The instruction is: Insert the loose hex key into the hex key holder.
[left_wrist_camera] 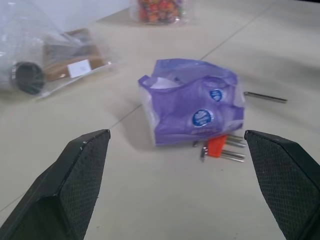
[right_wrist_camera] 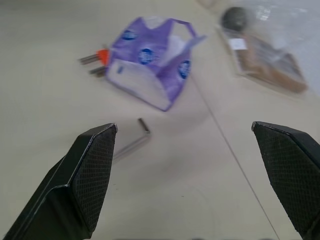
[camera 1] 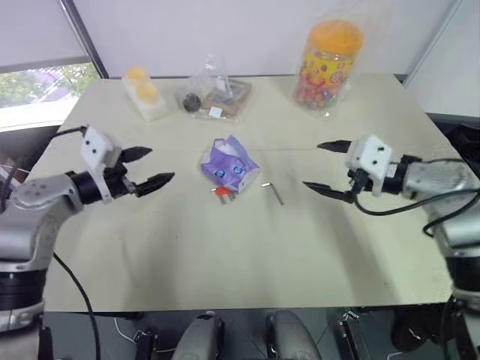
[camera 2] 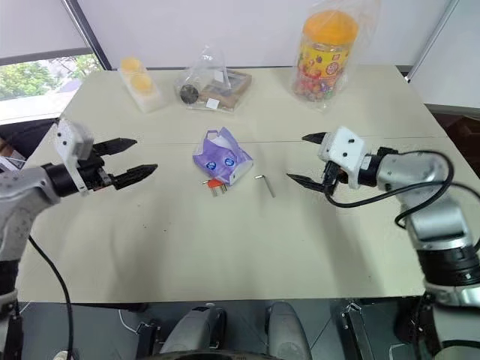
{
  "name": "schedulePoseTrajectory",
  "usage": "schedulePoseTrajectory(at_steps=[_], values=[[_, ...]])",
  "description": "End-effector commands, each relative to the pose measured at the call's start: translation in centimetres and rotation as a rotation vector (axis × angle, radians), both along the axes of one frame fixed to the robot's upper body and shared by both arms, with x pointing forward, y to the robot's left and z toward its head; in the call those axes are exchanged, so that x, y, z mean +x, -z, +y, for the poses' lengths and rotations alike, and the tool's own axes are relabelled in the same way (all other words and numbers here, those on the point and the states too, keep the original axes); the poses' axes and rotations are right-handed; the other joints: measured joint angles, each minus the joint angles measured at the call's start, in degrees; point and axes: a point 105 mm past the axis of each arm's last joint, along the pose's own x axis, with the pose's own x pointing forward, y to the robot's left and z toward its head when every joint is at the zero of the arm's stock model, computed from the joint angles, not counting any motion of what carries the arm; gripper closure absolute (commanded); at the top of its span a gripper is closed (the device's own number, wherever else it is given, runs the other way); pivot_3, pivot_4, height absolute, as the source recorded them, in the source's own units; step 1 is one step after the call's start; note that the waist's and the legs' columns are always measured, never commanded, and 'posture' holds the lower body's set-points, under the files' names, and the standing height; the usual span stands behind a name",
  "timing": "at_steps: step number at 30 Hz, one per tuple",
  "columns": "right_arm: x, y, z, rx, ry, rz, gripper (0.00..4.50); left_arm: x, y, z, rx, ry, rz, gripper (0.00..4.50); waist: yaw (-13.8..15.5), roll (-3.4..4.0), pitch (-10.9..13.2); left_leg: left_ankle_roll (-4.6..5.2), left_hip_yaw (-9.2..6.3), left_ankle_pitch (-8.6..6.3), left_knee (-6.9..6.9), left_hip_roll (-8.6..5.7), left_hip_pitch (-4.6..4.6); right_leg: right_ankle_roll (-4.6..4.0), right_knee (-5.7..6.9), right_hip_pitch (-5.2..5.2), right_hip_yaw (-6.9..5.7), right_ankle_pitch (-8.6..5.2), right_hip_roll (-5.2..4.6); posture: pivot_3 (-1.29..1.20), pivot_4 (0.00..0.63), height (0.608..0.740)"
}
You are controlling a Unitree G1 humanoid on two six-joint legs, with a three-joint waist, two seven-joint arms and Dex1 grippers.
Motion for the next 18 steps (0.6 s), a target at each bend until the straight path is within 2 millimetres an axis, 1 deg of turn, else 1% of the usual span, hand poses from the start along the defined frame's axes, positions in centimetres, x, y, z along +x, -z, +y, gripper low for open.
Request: schedulePoseTrajectory(at_steps=[1,5,10,18], values=[[-0.2,-1.5,0.7,-0.018,-0.063,-0.011,0.00,-0.3,-1.2,0.4,0.036,0.025,-0.030,0.01,-0.04,0.00,0.00,0.00,0.00,0.00,0.00,0.00,0.00,0.00,0.00,-0.01,0.00,0.00,0.00,0.00,0.150,0.740],[0.2,-2.3,1.4,-0.017,-0.083,-0.049,0.00,-0.4,-1.5,-0.2,0.014,0.047,-0.022,0.01,0.10,0.01,0.02,0.00,0.00,0.00,0.00,0.00,-0.03,0.00,0.01,-0.05,0.01,0.00,-0.02,0.00,0.150,0.740],[0.3,-2.3,1.8,-0.016,-0.095,-0.056,0.00,-0.6,-1.3,-0.5,0.020,0.052,-0.019,0.01,0.23,-0.01,0.03,-0.05,0.00,0.02,0.01,-0.01,-0.06,0.00,0.01,-0.05,0.01,0.00,-0.05,0.00,0.150,0.740],[0.3,-2.2,2.3,-0.007,-0.102,-0.069,0.00,-0.4,-1.2,-0.4,0.036,0.046,-0.021,0.01,0.15,0.00,0.03,-0.10,0.00,0.05,0.01,-0.01,-0.06,0.00,0.02,-0.08,0.01,0.00,-0.05,0.00,0.150,0.740]])
